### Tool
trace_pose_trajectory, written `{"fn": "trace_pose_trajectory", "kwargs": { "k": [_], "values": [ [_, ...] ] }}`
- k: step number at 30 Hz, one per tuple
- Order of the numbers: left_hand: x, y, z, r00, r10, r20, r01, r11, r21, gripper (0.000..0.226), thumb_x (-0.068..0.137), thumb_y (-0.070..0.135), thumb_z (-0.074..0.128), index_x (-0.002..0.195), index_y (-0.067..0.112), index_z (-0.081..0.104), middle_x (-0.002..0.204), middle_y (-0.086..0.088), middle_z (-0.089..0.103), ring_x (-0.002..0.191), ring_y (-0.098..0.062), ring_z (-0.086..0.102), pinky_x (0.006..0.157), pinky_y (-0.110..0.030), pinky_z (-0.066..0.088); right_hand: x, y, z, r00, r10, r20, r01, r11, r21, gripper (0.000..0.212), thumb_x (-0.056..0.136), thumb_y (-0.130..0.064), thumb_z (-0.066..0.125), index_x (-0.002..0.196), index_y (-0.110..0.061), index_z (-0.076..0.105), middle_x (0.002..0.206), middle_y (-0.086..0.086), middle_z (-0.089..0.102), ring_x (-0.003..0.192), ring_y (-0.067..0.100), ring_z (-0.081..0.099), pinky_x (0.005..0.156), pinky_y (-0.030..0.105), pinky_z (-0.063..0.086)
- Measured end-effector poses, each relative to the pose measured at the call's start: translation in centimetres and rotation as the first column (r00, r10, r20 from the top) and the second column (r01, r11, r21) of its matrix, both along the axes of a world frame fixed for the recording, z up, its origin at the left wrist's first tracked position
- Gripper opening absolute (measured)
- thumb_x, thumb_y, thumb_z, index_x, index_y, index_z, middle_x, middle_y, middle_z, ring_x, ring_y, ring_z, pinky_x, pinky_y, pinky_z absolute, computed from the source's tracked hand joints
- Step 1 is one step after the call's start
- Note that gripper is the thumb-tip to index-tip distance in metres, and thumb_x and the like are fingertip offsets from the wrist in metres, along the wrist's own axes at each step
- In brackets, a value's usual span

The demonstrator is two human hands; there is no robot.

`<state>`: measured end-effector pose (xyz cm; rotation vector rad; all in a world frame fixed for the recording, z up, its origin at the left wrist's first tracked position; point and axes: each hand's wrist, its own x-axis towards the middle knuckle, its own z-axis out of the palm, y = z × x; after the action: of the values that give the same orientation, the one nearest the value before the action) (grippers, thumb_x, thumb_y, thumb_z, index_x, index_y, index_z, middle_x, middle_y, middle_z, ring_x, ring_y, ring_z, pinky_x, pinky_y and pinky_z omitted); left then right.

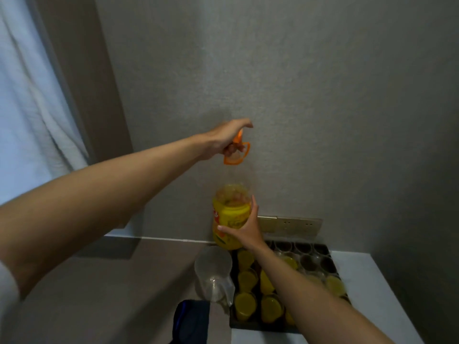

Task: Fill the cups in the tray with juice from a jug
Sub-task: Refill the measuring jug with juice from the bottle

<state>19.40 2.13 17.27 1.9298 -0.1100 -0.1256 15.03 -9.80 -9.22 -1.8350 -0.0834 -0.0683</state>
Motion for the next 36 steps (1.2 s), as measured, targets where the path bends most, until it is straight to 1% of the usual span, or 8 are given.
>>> {"fn": "trace_pose_trajectory", "kwargs": {
  "k": [3,5,7,10,15,19,26,36],
  "values": [
    [-1.3,-1.0,1.9,1.000,-0.010,-0.005,0.010,1.000,-0.007,0.048,0.097,0.047,0.049,0.061,0.017,0.043,0.069,-0.013,0.055,0.037,-0.012,0.037,0.048,-0.027,0.026,-1.6,-0.5,0.6,0.997,-0.023,0.075,0.016,0.996,0.089,0.143,0.054,-0.039,0.102,0.159,-0.040,0.006,0.158,-0.011,0.026,0.143,0.013,0.032,0.108,0.032,0.039],
    [-2.2,-1.8,2.8,1.000,-0.016,-0.021,0.016,1.000,0.000,0.048,0.097,0.048,0.049,0.062,0.016,0.043,0.068,-0.013,0.056,0.039,-0.013,0.035,0.045,-0.025,0.027,-2.7,-0.8,1.1,0.989,-0.068,0.132,0.055,0.994,0.098,0.145,0.050,-0.051,0.101,0.158,-0.046,0.005,0.160,-0.011,0.026,0.144,0.013,0.033,0.111,0.036,0.040],
    [-3.0,-2.7,3.2,0.999,-0.022,-0.044,0.023,1.000,0.010,0.049,0.097,0.049,0.048,0.062,0.016,0.042,0.066,-0.012,0.057,0.041,-0.014,0.034,0.045,-0.025,0.028,-3.6,-1.0,1.4,0.982,-0.088,0.166,0.084,0.996,0.033,0.145,0.047,-0.062,0.097,0.157,-0.049,0.002,0.162,-0.006,0.028,0.146,0.018,0.034,0.114,0.043,0.041],
    [-4.0,-3.6,3.5,0.998,-0.021,-0.065,0.022,1.000,0.011,0.050,0.096,0.049,0.048,0.059,0.017,0.041,0.065,-0.012,0.056,0.040,-0.014,0.035,0.043,-0.023,0.028,-4.4,-1.5,1.7,0.975,-0.105,0.198,0.114,0.993,-0.037,0.134,0.054,-0.061,0.093,0.155,-0.047,0.005,0.156,-0.003,0.035,0.141,0.023,0.042,0.108,0.051,0.050],
    [-5.2,-3.2,3.3,0.989,0.055,-0.137,-0.060,0.998,-0.032,0.046,0.094,0.050,0.050,0.062,0.019,0.038,0.063,-0.010,0.056,0.041,-0.016,0.032,0.043,-0.023,0.027,-5.4,-4.1,1.9,0.968,-0.041,0.246,0.072,0.990,-0.118,0.124,0.057,-0.055,0.093,0.154,-0.043,0.016,0.149,-0.004,0.043,0.133,0.021,0.050,0.100,0.044,0.055],
    [-6.2,-1.7,1.8,0.971,0.121,-0.208,-0.131,0.991,-0.032,0.043,0.094,0.049,0.049,0.065,0.019,0.041,0.061,-0.008,0.059,0.047,-0.018,0.038,0.050,-0.025,0.033,-5.7,-7.6,2.1,0.964,0.114,0.240,-0.047,0.962,-0.268,0.122,0.053,-0.054,0.091,0.152,-0.043,0.020,0.144,-0.005,0.045,0.127,0.017,0.050,0.095,0.035,0.052],
    [-7.3,0.4,-3.6,0.904,0.148,-0.402,-0.245,0.948,-0.201,0.043,0.095,0.043,0.049,0.065,0.012,0.045,0.077,-0.018,0.069,0.059,-0.023,0.058,0.057,-0.027,0.054,-5.7,-11.9,2.2,0.951,0.284,0.125,-0.171,0.817,-0.551,0.125,0.047,-0.065,0.083,0.153,-0.039,0.021,0.146,-0.001,0.047,0.127,0.022,0.052,0.098,0.039,0.052],
    [-8.5,1.2,-11.1,0.842,0.164,-0.514,-0.359,0.881,-0.308,0.043,0.095,0.040,0.049,0.065,0.009,0.046,0.091,-0.024,0.067,0.077,-0.029,0.064,0.069,-0.033,0.051,-5.4,-15.0,2.2,0.923,0.385,-0.006,-0.238,0.556,-0.796,0.126,0.055,-0.055,0.092,0.154,-0.043,0.015,0.140,0.004,0.046,0.128,0.029,0.048,0.101,0.044,0.049]
  ]
}}
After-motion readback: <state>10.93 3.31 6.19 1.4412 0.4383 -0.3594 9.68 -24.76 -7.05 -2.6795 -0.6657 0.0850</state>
